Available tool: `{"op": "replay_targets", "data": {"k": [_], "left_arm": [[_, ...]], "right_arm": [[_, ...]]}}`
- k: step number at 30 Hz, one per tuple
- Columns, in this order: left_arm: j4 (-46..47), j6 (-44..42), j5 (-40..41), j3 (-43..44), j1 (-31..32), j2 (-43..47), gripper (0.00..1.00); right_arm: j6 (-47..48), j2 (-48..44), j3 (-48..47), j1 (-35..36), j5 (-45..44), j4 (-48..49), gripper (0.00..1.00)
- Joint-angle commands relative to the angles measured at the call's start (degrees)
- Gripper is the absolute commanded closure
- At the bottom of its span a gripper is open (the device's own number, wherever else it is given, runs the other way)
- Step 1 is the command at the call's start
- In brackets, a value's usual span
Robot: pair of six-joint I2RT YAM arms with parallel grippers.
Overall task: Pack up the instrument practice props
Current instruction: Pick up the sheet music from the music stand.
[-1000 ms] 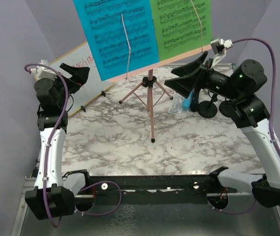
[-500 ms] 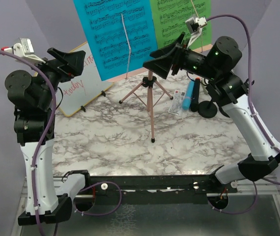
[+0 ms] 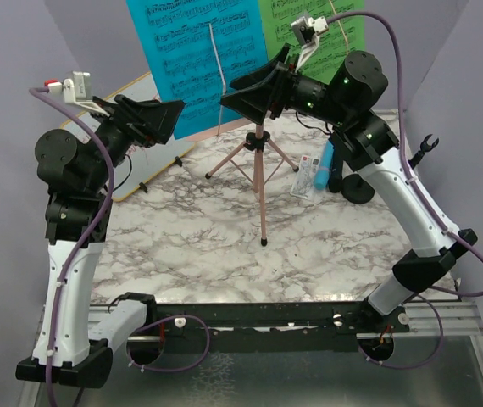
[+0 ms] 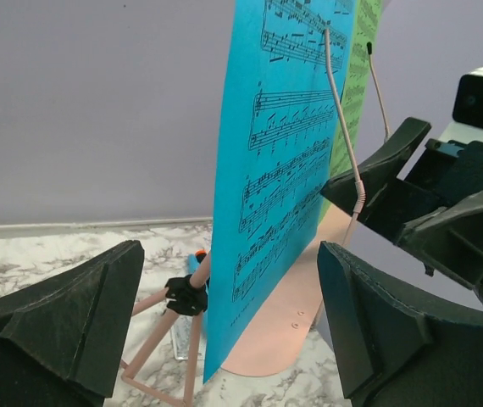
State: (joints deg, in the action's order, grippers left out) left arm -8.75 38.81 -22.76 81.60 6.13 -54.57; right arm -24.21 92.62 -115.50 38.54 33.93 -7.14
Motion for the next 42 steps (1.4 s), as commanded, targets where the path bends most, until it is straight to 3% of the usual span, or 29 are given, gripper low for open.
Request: {"op": "replay_targets", "data": {"k": [1, 14, 28, 35, 42], "left_arm": [[2.24, -0.40, -0.82, 0.13, 1.40, -1.44, 0.11], [5.43, 0.56, -0.22, 1.53, 2.82, -5.22, 0.14], [5.15, -1.09, 4.76, 0.92, 2.92, -6.07, 0.21], [-0.55, -6.71, 14.79, -0.49, 2.93, -2.28, 0.33], [-4.36, -10.06, 18.46, -0.19, 2.92, 0.19, 0.38]], "right_arm": [[-1.51, 1.46, -2.78, 1.04, 0.32, 3.51, 0.31], [-1.81, 7.11, -10.91, 1.71, -1.05, 2.45, 0.41], [-0.22, 5.97, -9.04, 1.82, -4.57, 2.43, 0.79], [0.78, 4.17, -6.36, 1.80, -5.85, 3.09, 0.82], [1.33, 3.44, -5.51, 1.80, -7.11, 2.87, 0.83]]}}
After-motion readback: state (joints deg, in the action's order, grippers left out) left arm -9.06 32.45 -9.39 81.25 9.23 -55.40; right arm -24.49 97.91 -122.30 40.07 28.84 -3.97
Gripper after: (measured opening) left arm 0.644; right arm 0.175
